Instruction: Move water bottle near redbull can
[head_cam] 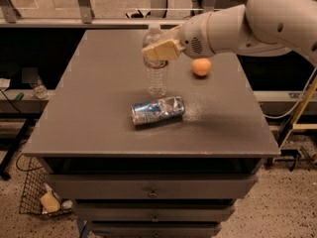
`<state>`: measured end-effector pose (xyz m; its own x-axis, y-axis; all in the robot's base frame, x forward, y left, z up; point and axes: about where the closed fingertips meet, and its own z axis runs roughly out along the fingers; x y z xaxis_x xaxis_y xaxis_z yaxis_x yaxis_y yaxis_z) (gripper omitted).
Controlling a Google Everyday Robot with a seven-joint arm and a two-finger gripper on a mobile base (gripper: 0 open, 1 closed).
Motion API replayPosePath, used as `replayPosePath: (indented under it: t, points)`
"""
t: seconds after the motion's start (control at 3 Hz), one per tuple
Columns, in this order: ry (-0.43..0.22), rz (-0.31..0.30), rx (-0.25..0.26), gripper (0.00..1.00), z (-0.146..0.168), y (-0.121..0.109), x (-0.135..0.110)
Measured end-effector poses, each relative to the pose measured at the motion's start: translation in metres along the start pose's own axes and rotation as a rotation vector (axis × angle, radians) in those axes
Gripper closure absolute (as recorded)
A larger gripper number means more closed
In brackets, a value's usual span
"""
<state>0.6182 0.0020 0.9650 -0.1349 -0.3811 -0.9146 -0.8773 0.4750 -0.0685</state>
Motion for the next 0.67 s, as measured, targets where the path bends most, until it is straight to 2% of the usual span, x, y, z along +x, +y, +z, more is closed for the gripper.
replayPosePath:
  t: [0.67]
  points:
    - [-0.008, 0.016, 0.022, 1.0, -0.0094, 0.0025, 0.0081]
